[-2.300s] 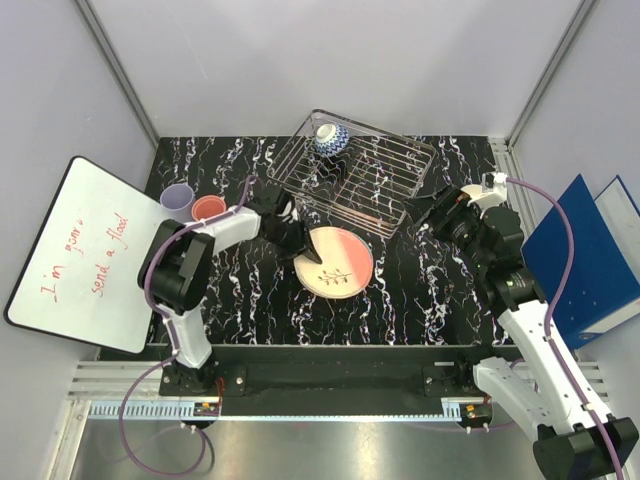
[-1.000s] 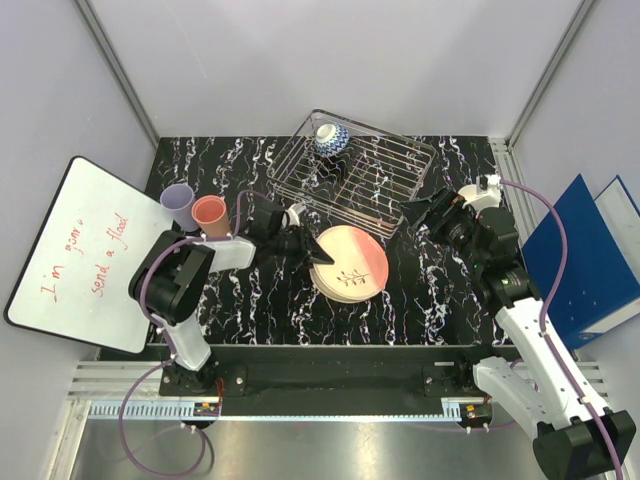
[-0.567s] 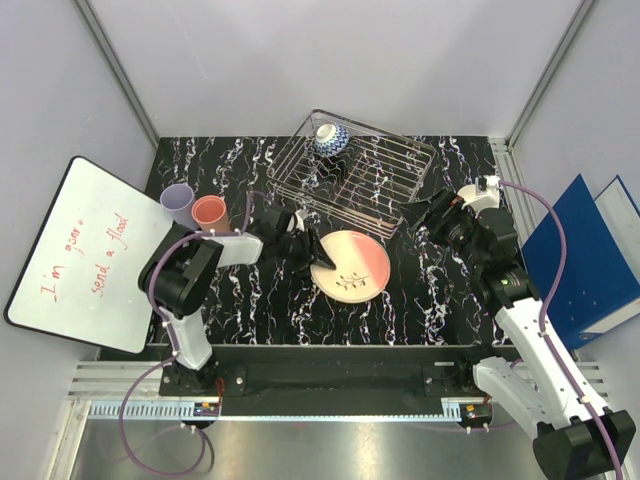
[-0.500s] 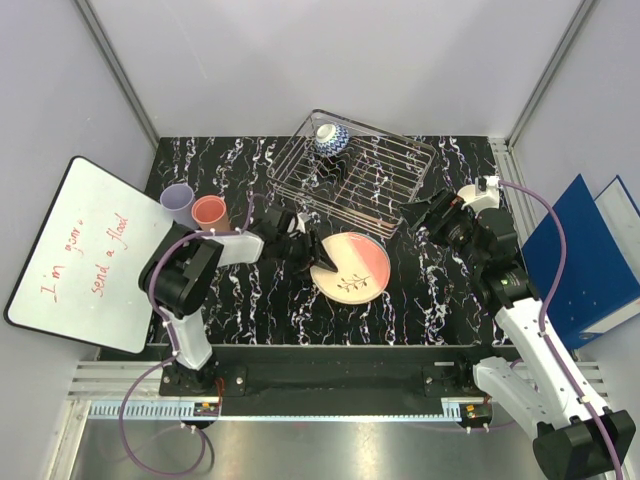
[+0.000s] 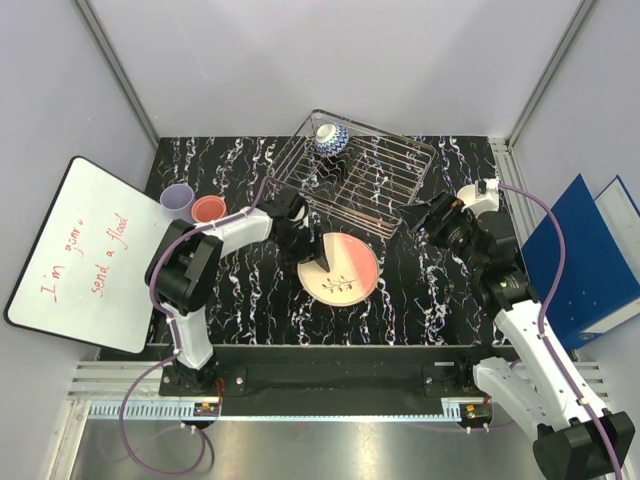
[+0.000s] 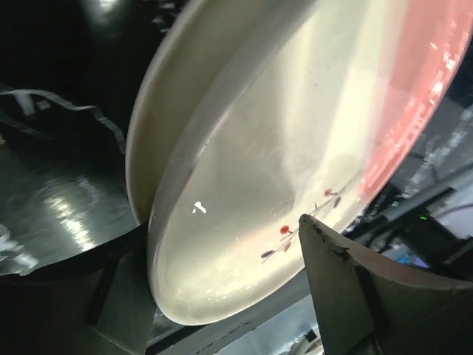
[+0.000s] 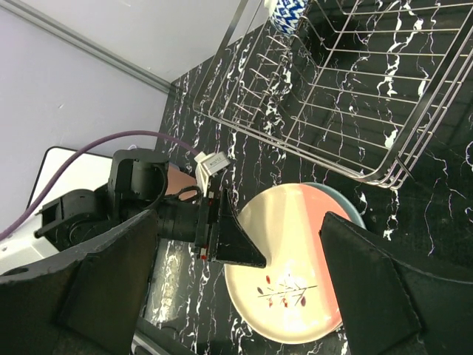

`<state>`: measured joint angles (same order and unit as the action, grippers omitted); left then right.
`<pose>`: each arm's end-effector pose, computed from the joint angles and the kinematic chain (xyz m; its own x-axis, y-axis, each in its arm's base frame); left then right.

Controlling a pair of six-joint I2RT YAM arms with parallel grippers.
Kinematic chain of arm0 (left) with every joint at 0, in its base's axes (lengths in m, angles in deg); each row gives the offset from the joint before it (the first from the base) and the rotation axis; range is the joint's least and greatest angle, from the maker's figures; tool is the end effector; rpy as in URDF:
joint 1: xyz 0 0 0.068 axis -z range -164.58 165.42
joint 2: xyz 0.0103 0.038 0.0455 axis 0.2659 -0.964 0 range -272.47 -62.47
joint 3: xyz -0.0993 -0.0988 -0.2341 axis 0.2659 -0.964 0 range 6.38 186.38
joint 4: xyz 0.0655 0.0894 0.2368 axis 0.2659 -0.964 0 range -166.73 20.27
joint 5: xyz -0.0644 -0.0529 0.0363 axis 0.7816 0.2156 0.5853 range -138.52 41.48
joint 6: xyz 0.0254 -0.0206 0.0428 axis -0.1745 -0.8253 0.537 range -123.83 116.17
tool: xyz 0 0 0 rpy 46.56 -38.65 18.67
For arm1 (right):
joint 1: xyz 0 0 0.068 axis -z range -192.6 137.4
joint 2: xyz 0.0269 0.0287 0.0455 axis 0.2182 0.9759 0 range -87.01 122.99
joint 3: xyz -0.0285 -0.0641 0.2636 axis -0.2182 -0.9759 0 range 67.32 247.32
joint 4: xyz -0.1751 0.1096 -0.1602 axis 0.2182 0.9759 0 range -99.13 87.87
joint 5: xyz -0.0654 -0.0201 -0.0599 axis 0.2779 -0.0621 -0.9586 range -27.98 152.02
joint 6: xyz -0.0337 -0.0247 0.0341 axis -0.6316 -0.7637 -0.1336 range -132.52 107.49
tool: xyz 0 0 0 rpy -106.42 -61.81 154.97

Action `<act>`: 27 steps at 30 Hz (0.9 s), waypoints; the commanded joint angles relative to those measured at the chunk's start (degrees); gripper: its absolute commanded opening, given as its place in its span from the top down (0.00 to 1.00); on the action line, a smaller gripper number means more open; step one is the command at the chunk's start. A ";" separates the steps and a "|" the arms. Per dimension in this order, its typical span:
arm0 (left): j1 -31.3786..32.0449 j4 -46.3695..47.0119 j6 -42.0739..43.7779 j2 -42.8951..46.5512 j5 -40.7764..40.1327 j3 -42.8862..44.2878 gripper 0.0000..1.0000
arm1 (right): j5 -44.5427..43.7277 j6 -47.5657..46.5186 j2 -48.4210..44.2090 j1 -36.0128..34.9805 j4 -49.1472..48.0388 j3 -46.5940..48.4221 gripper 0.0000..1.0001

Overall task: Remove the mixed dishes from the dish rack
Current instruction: Place the plate at the center of the board.

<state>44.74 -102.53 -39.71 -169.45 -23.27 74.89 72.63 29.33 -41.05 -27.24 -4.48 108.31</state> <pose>0.3068 -0.1897 0.1600 -0.9986 -0.0471 -0.0234 -0.0283 0.8563 -0.5157 0.1853 0.0551 0.3235 -0.4033 0.5723 -0.7140 -0.2080 0.7025 0.6806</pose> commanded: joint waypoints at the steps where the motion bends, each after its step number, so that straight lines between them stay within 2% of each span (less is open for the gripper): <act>1: -0.58 -16.94 7.22 -1.57 -12.59 3.29 0.24 | 0.55 0.43 -0.60 0.04 -3.59 -0.47 0.00; 11: -0.58 -25.21 9.69 -1.04 -18.05 9.01 0.23 | 1.52 1.31 0.36 0.04 -6.14 -1.35 0.00; 27: -0.76 -28.02 9.34 3.25 -21.56 13.48 0.24 | 3.01 1.93 1.51 -0.04 -7.63 -1.44 0.00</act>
<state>44.22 -129.33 -30.64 -170.30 -42.41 84.53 74.16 31.10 -39.72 -27.24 -8.88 106.70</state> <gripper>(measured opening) 0.765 0.994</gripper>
